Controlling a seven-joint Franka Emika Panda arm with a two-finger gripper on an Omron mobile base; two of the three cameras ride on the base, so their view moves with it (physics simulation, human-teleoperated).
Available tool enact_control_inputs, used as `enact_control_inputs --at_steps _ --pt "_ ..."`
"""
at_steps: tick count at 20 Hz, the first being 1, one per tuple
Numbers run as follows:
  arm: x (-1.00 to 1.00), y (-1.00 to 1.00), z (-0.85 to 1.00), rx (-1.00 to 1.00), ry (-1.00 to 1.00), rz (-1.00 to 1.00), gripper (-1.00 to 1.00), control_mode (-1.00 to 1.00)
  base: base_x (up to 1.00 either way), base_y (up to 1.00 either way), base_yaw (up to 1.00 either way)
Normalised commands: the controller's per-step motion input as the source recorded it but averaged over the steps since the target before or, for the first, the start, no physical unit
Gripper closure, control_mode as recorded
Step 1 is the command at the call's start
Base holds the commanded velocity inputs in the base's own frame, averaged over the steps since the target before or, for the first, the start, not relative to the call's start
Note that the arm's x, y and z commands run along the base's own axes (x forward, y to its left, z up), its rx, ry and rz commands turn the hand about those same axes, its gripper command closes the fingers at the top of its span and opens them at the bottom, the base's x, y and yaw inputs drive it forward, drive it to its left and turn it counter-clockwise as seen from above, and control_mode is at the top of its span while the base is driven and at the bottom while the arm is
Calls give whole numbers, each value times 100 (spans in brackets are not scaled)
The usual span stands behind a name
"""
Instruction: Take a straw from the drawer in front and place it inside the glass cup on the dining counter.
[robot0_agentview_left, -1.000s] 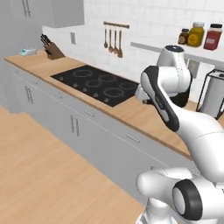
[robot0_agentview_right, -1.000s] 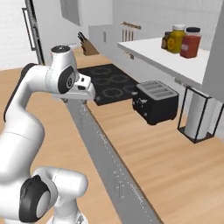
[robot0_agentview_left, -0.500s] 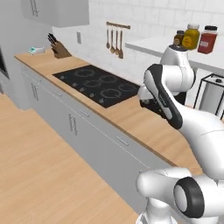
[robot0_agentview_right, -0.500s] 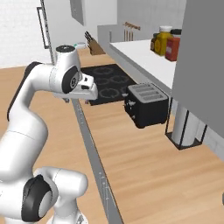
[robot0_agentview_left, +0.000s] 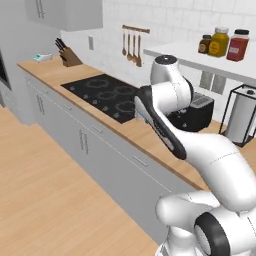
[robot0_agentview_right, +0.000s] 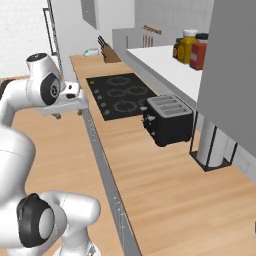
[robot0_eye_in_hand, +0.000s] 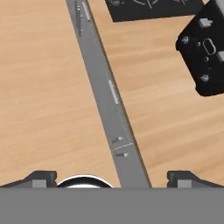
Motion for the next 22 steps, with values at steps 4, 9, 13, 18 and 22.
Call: enact_control_inputs --at_steps 4,9,13,18,22 --pt "0 61 -42 -31 -1 -2 -100 -100 0 0 0" --pt "1 26 -70 -32 0 -2 -100 -100 0 0 0" --pt "6 9 -86 -34 0 -5 -100 -100 0 0 0" --pt "21 0 -87 -32 0 -5 -100 -100 0 0 0" --pt "38 -1 -76 -27 0 -5 -100 -100 0 0 0"
